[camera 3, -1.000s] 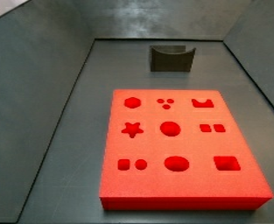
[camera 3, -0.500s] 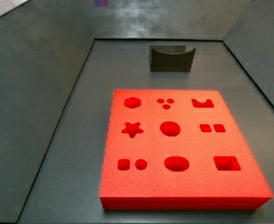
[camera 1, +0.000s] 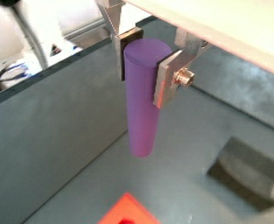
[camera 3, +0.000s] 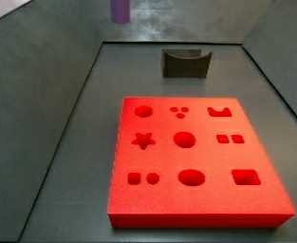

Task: Pick up the round object. Move up. Move to above the board. Insert the round object.
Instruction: Move to above the board, then insert the round object.

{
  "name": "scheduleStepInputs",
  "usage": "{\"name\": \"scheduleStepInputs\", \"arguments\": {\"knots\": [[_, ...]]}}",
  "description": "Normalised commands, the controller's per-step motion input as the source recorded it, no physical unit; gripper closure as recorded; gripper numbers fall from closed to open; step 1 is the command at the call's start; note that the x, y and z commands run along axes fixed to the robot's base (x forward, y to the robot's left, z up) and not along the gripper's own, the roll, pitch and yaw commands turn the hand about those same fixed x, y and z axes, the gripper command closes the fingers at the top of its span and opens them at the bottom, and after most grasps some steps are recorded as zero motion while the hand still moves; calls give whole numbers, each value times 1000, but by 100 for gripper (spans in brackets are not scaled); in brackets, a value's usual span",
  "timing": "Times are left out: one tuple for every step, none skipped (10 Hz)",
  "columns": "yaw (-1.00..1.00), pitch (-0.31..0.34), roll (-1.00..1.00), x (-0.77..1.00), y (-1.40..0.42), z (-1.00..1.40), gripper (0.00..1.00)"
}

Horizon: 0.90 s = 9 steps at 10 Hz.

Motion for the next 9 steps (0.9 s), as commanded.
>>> {"name": "scheduleStepInputs", "arguments": {"knots": [[8, 27, -3, 420, -1000, -28, 100], [1, 35, 14, 353, -740, -27, 100], [1, 35, 15, 288, -552, -11, 100], [7, 39, 29, 158, -282, 3, 100], [0, -4, 0, 0, 0, -46, 100], [0, -114, 0, 414, -217, -526, 100], [0, -86, 21, 740, -471, -1000, 100], [0, -83, 0, 783, -543, -1000, 100], [0, -136, 0, 723, -569, -1000, 100]]}}
